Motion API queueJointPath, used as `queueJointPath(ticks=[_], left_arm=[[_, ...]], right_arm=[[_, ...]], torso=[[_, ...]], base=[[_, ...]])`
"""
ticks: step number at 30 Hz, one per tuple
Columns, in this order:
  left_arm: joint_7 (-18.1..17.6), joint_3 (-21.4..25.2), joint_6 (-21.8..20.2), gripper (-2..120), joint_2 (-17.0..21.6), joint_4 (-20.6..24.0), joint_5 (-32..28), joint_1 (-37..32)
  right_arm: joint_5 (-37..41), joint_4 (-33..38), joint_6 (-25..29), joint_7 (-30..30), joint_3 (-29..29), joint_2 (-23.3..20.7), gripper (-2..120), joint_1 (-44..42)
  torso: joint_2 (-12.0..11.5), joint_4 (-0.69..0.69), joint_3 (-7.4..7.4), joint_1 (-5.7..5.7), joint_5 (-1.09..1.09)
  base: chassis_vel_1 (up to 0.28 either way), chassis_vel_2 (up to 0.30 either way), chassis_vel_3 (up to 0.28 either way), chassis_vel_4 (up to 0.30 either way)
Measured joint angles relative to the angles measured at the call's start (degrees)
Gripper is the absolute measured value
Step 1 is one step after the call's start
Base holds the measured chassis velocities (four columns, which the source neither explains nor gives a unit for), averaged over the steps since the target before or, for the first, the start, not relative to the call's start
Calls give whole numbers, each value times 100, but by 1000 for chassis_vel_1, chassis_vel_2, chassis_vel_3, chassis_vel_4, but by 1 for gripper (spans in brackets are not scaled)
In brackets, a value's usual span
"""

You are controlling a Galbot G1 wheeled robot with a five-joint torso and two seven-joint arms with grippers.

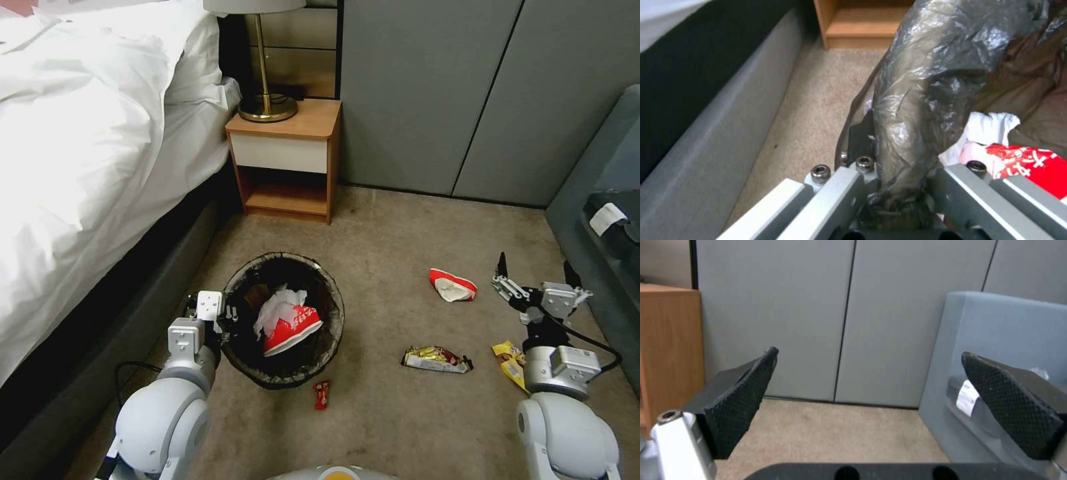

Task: Pick up the trash bin, then pick up the garbage from the floor and place it into the trash bin.

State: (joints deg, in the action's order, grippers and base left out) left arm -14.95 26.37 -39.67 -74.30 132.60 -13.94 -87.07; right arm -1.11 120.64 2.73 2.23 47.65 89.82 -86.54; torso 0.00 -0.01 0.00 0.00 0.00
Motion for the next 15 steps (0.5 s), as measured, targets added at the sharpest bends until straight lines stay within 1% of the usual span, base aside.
queueJointPath(ticks=[4,6,7,8,9,10,11,13,14,15], left_arm=[[5,31,0,0,-10,20,11,2],[8,26,6,0,-25,4,42,8],[8,26,6,0,-25,4,42,8],[8,15,8,0,-51,-18,63,20],[8,3,8,0,-66,-22,71,23],[9,-8,8,0,-83,-22,86,25],[9,-8,8,0,-83,-22,86,25],[9,-16,8,0,-113,-22,121,14],[9,-16,8,0,-113,-22,121,14],[11,-12,8,0,-119,-22,125,3]], right_arm=[[-34,-19,103,-12,27,-18,100,53],[-496,-71,133,336,18,47,100,87],[-496,-71,133,336,18,47,100,87],[-666,-82,-7,561,-6,1,100,76],[-653,-80,-247,682,-36,-70,100,66],[-468,-58,-743,786,-97,-240,100,37],[-468,-58,-743,786,-97,-240,100,37],[85,-101,-1619,788,-183,-639,100,39],[85,-101,-1619,788,-183,-639,100,39],[262,-164,-1933,719,-201,-789,100,54]], torso=[[0,2,0,0,-1],[0,2,0,0,1],[0,2,0,0,1],[0,2,0,0,0],[0,1,0,0,0],[0,1,-1,0,1],[0,1,-1,0,1],[0,0,-1,-1,-1],[0,0,-1,-1,-1],[0,2,-1,0,0]], base=[[-57,47,70,-58],[-14,21,29,-20],[0,0,0,0],[0,0,0,0],[0,0,0,0],[0,0,0,0],[0,0,0,0],[0,0,0,0],[0,0,0,0],[0,0,0,0]])
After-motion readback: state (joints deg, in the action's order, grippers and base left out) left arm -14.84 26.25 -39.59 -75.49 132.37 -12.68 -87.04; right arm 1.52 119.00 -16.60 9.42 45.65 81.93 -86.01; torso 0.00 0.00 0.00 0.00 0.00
